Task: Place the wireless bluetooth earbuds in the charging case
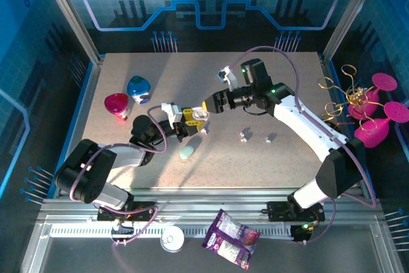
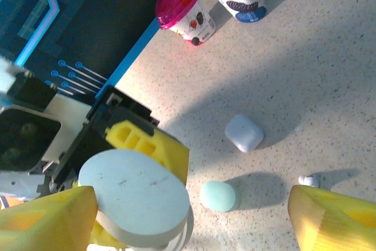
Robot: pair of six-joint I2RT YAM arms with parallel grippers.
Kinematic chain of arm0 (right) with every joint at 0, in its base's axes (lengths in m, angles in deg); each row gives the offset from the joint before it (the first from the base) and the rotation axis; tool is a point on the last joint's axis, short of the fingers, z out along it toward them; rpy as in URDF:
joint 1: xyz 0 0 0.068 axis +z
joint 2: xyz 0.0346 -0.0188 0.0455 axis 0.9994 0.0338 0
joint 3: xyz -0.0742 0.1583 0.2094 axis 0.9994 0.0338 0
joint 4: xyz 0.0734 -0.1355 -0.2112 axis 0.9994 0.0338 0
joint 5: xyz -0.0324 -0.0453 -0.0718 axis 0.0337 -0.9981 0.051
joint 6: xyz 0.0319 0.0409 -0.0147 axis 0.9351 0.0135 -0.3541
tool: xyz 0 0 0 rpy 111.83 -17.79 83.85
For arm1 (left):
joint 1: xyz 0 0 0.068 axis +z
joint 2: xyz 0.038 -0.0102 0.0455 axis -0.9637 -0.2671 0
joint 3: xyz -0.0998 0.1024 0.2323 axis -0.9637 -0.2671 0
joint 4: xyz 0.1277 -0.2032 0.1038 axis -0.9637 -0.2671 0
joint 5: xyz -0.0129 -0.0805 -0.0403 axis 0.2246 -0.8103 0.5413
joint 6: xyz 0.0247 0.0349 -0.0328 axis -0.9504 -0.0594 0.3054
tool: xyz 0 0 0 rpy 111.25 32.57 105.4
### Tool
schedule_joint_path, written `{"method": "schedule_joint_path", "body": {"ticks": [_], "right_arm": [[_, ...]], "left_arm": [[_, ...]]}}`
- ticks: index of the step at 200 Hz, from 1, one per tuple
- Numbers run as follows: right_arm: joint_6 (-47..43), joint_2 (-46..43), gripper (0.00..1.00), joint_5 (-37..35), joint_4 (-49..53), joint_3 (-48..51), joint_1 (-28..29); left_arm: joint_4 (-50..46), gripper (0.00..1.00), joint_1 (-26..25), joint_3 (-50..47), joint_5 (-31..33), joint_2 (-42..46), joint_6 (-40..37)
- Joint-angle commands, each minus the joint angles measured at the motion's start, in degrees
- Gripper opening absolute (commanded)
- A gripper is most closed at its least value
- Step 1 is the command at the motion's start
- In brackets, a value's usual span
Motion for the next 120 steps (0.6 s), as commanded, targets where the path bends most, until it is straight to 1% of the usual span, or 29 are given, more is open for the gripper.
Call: {"method": "schedule_joint_path", "body": {"ticks": [1,20,33,39,53,65,89,103,120], "right_arm": [[-1.24,-2.32,0.85,1.66,1.63,1.49,0.27],[0.48,-2.95,0.85,2.88,0.89,1.98,-0.02],[6.43,-3.36,0.83,5.98,-2.95,3.5,-1.25],[10.57,-3.54,0.82,8.45,-6.73,4.73,-2.16],[23.31,-3.72,0.79,13.31,-17.55,9.0,-4.03],[33.03,-3.71,0.78,16.16,-27.32,12.73,-4.44],[48.73,-2.77,0.76,20.19,-43.7,18.84,-4.17],[55.98,-2.33,0.74,20.86,-53.23,22.21,-4.01],[60.96,-1.9,0.72,20.77,-59.45,24.75,-3.32]], "left_arm": [[3.03,0.33,0.22,1.84,0.87,-0.05,0.41],[3.02,0.33,0.22,1.83,1.01,0.1,0.57],[3.03,0.33,0.22,1.75,1.01,0.38,0.33],[3.03,0.33,0.22,1.68,1.14,0.59,0.24],[3.03,0.33,0.23,1.7,1.25,0.83,0.19],[3.03,0.33,0.22,1.75,1.47,1.1,0.16],[3.04,0.33,0.28,2.13,2.61,1.52,-0.2],[3.06,0.33,0.22,2.44,3.4,1.54,-0.7],[3.05,0.33,0.22,2.77,4.64,1.44,-1.17]]}}
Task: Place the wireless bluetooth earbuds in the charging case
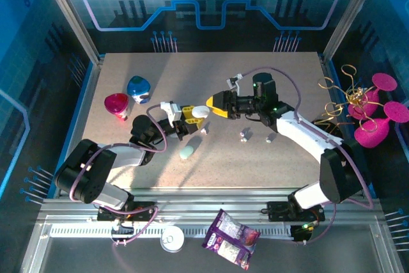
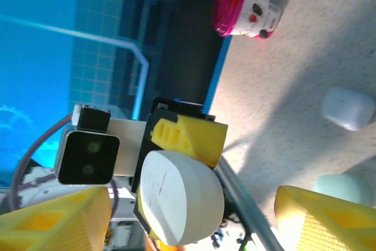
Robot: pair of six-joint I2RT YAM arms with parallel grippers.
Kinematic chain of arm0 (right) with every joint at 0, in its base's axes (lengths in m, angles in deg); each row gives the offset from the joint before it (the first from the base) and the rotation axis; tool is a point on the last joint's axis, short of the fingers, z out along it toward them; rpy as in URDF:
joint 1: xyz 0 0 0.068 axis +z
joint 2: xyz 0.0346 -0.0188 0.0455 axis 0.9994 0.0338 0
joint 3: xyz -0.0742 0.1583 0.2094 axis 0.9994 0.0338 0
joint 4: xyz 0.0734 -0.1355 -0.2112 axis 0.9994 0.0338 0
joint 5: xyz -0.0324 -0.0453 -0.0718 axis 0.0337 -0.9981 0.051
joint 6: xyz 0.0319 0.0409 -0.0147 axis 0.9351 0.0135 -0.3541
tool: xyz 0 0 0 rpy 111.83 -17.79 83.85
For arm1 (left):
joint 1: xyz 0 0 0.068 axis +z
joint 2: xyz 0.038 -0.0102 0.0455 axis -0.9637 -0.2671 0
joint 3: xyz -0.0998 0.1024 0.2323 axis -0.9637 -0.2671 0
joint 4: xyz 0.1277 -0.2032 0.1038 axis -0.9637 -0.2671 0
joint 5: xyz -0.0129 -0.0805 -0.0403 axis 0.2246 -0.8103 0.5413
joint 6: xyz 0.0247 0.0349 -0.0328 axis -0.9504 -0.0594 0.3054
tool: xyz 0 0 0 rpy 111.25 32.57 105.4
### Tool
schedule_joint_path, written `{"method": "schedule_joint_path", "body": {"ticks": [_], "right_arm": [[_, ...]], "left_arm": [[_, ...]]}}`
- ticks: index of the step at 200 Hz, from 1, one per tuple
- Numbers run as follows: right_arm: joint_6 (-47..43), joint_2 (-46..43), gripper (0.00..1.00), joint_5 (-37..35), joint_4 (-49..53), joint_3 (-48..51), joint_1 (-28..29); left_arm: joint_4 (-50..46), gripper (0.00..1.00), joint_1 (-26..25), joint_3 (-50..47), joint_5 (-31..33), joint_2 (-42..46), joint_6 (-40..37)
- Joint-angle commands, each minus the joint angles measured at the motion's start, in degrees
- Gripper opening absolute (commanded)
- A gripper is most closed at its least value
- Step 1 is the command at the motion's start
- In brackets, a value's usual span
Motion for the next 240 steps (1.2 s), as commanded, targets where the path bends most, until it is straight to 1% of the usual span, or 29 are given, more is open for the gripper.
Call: {"method": "schedule_joint_path", "body": {"ticks": [1,14,50,66,75,80,96,107,126,137,152,177,191,199,222,231,240], "right_arm": [[16.01,0.69,0.71,3.81,-19.37,2.79,0.83],[18.28,1.36,0.69,4.15,-23.14,3.89,1.62],[27.05,4.75,0.59,4.35,-35.73,7.03,2.6],[29.58,6.22,0.58,4.47,-39.6,7.21,3.03],[30.02,6.62,0.56,4.46,-40.43,7.12,3.19],[29.95,6.96,0.54,4.36,-40.39,7.14,3.2],[29.61,7.0,0.38,4.17,-39.82,7.26,3.2],[29.53,7.15,0.3,4.12,-39.59,7.21,3.19],[29.05,7.16,0.27,3.92,-38.92,7.16,3.11],[28.36,6.96,0.25,3.7,-38.15,7.17,2.86],[26.58,6.64,0.23,3.06,-36.46,7.19,2.18],[21.12,6.1,0.19,1.66,-31.8,7.06,-0.05],[17.86,6.5,0.19,1.61,-30.04,6.95,-1.59],[15.63,7.06,0.19,1.39,-28.74,6.79,-2.64],[7.65,9.58,0.19,-0.97,-20.82,5.52,-5.82],[3.6,10.94,0.19,-2.91,-16.73,5.39,-6.9],[-0.81,12.37,0.17,-5.96,-11.98,2.66,-7.88]], "left_arm": [[2.34,0.33,0.22,2.33,2.33,1.34,-1.32],[2.34,0.33,0.22,2.69,2.7,1.1,-1.52],[2.35,0.33,0.23,3.06,2.79,0.69,-1.53],[2.32,0.33,0.23,2.96,2.88,0.76,-1.45],[2.33,0.33,0.22,2.87,2.8,0.7,-1.47],[2.34,0.33,0.22,2.86,2.82,0.75,-1.53],[2.29,0.33,0.22,2.6,2.88,0.78,-1.55],[2.34,0.33,0.22,2.43,2.89,1.01,-1.69],[2.32,0.34,0.22,2.25,2.97,1.1,-1.64],[2.34,0.4,0.23,2.17,2.93,1.08,-1.79],[2.34,0.59,0.22,1.85,3.29,1.12,-1.88],[2.18,0.81,0.22,0.59,4.31,0.98,-2.62],[1.37,0.93,0.27,-0.56,5.59,1.34,-3.56],[0.06,0.99,0.22,-1.35,6.46,1.92,-4.7],[-6.82,0.99,0.22,-3.08,9.91,3.61,-8.47],[-10.18,0.99,0.22,-3.11,10.58,4.27,-9.91],[-13.77,0.99,0.22,-2.98,10.8,4.94,-11.24]]}}
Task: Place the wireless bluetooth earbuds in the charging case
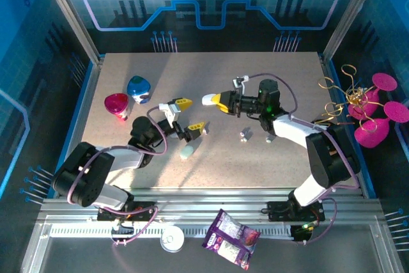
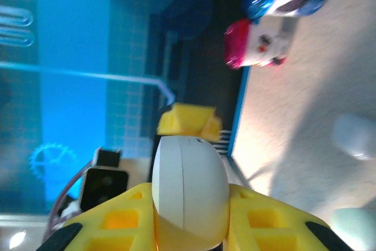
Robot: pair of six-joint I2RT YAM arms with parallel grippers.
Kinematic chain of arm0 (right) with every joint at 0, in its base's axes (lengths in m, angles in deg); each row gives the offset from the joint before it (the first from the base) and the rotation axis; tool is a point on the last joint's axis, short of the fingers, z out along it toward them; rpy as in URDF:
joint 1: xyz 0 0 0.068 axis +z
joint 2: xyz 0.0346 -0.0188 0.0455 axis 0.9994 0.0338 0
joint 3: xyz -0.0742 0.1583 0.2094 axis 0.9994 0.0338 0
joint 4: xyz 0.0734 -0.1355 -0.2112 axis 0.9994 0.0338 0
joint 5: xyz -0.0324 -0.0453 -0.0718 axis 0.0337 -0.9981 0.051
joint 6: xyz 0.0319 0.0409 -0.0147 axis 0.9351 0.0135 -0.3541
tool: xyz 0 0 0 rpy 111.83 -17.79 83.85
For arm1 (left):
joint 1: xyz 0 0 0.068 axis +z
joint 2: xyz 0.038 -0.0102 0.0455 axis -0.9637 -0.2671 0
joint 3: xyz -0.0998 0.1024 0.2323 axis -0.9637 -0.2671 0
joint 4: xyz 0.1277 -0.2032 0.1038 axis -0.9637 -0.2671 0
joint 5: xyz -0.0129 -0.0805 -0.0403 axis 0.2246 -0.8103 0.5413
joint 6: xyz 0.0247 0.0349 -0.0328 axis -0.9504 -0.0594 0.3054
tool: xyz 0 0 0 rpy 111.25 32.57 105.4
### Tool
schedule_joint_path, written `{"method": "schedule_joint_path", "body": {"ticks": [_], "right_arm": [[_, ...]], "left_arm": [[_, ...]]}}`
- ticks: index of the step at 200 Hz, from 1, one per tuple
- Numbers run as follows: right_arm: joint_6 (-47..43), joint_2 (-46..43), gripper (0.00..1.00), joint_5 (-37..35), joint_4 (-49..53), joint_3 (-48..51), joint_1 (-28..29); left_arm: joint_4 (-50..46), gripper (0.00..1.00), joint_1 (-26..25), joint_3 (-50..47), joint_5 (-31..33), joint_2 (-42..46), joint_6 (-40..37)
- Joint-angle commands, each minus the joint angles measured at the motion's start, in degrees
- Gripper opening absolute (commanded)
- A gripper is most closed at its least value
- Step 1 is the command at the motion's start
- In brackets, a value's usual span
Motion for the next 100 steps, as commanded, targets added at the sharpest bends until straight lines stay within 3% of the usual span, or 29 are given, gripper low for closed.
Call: {"method": "schedule_joint_path", "body": {"ticks": [1,25,56,100], "right_arm": [[-13.79,3.72,0.17,-6.56,13.24,-3.75,-2.65],[-21.78,8.33,0.17,-14.91,21.87,-7.53,-3.48],[-25.85,16.09,0.18,-20.9,26.76,-15.12,-3.62],[-29.31,27.12,0.17,-27.61,35.31,-30.23,-3.79]], "left_arm": [[-9.19,0.99,0.22,-0.71,3.3,2.74,-5.47],[-20.62,0.99,0.15,0.64,4.78,5.82,-8.88],[-33.97,0.99,-0.37,2.13,9.05,9.59,-14.24],[-44.15,0.99,-1.53,4.95,11.86,11.98,-15.72]]}}
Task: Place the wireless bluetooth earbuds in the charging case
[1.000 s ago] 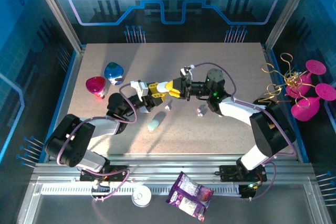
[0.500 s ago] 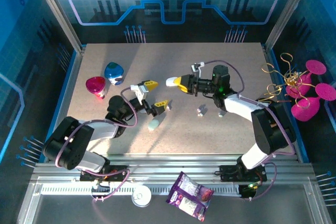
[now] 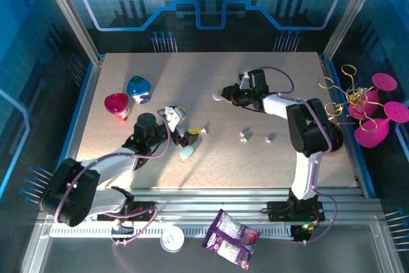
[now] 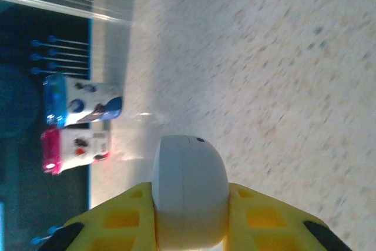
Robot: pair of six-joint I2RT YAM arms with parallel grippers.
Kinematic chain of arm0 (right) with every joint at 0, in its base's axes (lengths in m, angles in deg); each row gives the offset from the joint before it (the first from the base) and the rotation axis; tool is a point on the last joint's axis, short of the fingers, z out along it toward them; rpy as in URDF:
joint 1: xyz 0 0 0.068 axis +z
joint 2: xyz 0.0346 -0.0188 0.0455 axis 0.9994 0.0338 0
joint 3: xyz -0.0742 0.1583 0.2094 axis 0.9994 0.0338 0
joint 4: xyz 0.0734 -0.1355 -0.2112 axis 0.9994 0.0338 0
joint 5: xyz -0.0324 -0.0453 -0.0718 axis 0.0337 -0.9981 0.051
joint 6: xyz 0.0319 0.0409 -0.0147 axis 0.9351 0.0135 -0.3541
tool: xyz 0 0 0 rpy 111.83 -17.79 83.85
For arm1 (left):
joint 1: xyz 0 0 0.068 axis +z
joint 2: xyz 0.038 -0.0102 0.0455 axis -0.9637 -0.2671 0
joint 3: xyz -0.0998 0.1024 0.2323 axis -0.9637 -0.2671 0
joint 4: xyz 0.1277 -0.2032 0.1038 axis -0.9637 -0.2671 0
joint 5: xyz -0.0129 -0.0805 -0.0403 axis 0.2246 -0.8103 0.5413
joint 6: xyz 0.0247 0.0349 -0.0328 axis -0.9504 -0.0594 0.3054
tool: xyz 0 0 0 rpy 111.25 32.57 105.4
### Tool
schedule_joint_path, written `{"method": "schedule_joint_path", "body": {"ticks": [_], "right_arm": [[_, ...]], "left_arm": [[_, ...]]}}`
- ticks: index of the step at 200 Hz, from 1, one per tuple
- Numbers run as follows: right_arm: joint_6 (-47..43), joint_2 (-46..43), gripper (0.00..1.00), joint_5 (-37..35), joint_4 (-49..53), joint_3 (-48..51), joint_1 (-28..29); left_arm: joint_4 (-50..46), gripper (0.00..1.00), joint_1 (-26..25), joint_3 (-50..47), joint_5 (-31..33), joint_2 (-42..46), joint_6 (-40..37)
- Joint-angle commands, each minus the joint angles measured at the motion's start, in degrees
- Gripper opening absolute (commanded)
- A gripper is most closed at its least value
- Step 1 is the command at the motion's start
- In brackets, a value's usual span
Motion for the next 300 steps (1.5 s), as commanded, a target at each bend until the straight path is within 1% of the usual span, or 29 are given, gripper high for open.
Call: {"method": "schedule_joint_path", "body": {"ticks": [1,28,59,78,86,108,137,156,169,198,214,227,234,255,271,283,300], "right_arm": [[-4.5,4.44,0.17,-5.99,7.14,-7.78,-0.45],[-6.44,10.09,0.17,-11.18,13.59,-15.95,-0.63],[-6.75,14.82,0.18,-13.39,16.86,-21.4,-1.61],[-6.87,16.51,0.22,-13.67,18.0,-23.23,-2.23],[-7.04,16.69,0.27,-13.67,18.06,-23.3,-2.55],[-8.62,15.3,0.45,-14.85,18.78,-22.23,-3.1],[-12.67,8.9,0.68,-16.41,18.78,-17.44,-3.66],[-15.54,3.34,0.78,-16.52,18.07,-12.27,-3.49],[-17.38,-0.91,0.81,-15.69,17.16,-8.26,-3.16],[-19.65,-9.48,0.84,-12.12,15.17,0.58,-2.01],[-20.99,-13.66,0.84,-11.5,15.56,4.42,-1.25],[-22.16,-16.92,0.85,-11.46,16.38,7.08,-0.76],[-22.62,-18.5,0.85,-11.51,16.64,8.51,-0.57],[-23.6,-22.56,0.85,-11.79,17.59,11.89,-0.5],[-24.64,-24.54,0.85,-12.03,18.32,13.56,-0.43],[-25.14,-25.43,0.85,-12.14,18.66,14.28,-0.52],[-25.44,-26.07,0.85,-12.13,18.79,14.79,-0.57]], "left_arm": [[-10.37,0.99,-1.14,3.22,3.6,2.37,-3.4],[-17.11,0.99,-2.22,4.46,6.31,4.43,-2.75],[-26.86,0.99,-4.65,6.69,12.02,6.98,-1.05],[-33.36,0.99,-5.64,8.69,14.5,7.71,1.18],[-35.52,0.99,-6.01,9.27,15.23,7.86,2.19],[-42.05,0.99,-6.47,10.9,16.03,7.91,5.42],[-49.89,0.99,-7.57,13.16,17.92,7.45,9.33],[-53.24,0.99,-8.8,13.62,19.14,6.95,10.36],[-54.54,0.99,-9.51,13.51,19.84,6.31,10.97],[-55.3,0.95,-11.02,15.02,21.33,2.9,10.38],[-57.06,0.94,-11.63,17.36,22.27,-0.36,10.37],[-59.1,0.94,-12.75,19.68,24.55,-3.08,10.41],[-60.84,0.94,-13.36,21.55,25.31,-4.7,10.25],[-70.99,0.95,-14.6,28.64,26.55,-9.92,10.44],[-76.54,0.95,-15.6,31.52,28.6,-13.45,9.36],[-78.51,0.94,-16.04,32.36,30.26,-15.5,8.51],[-79.05,0.92,-16.07,32.74,30.2,-17.76,7.78]]}}
